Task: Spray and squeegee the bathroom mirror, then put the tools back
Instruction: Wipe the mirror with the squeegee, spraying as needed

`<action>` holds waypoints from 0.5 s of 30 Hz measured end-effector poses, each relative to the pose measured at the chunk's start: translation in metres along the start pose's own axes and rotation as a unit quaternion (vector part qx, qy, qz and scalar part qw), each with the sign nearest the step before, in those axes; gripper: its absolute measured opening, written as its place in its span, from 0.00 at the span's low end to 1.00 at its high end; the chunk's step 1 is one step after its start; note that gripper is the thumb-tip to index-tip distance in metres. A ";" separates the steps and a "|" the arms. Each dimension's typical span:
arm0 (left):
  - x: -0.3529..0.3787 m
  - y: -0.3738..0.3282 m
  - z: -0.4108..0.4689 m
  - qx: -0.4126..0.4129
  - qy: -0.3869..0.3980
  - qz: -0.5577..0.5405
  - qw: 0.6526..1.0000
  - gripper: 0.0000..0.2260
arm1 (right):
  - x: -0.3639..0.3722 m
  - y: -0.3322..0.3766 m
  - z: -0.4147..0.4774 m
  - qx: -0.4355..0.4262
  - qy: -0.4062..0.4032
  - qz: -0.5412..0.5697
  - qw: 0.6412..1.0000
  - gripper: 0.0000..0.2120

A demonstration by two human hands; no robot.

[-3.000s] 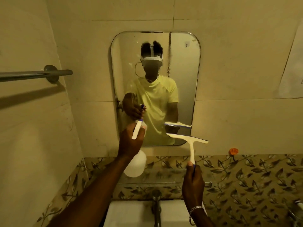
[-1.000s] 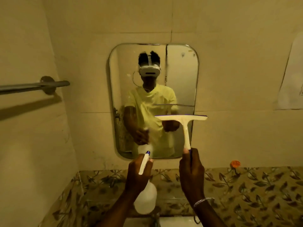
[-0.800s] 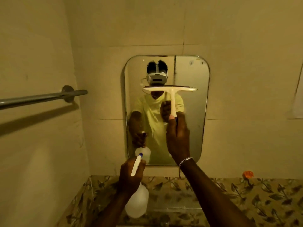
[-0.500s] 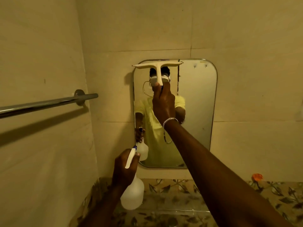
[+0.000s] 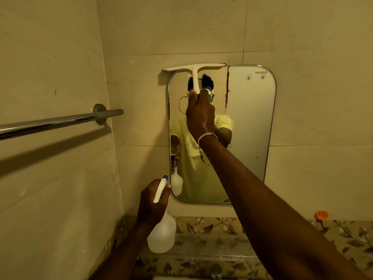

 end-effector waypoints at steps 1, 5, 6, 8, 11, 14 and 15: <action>0.001 0.000 0.001 0.000 0.001 0.000 1.000 0.08 | 0.000 -0.002 0.000 -0.002 -0.001 0.003 1.000 0.20; 0.003 0.004 0.003 0.003 0.002 0.002 1.000 0.08 | 0.001 -0.008 -0.002 -0.012 -0.010 0.019 1.000 0.19; 0.004 0.005 0.004 0.003 0.000 0.001 1.000 0.08 | 0.002 -0.010 -0.002 -0.015 -0.013 0.020 1.000 0.19; 0.004 0.006 0.006 0.004 -0.006 0.000 1.000 0.08 | 0.003 -0.016 -0.005 -0.017 -0.009 0.020 1.000 0.19; 0.006 0.008 0.008 0.012 -0.011 -0.001 1.000 0.09 | 0.008 -0.040 -0.024 0.005 0.016 0.010 1.000 0.21; 0.008 0.010 0.007 0.013 -0.004 -0.005 1.000 0.08 | 0.014 -0.071 -0.064 -0.005 0.016 0.045 0.999 0.19; 0.008 0.012 0.006 0.010 -0.004 -0.010 1.000 0.07 | 0.016 -0.081 -0.078 -0.009 0.012 0.052 0.999 0.16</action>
Point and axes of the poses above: each hand's wrist, its own z-axis towards the middle knuckle, its own x-axis out of the palm, y = z × x, the point moved 1 cm from there along z, towards the middle knuckle, and after that the axes turned 12 degrees about z, right-handed, at the moved point
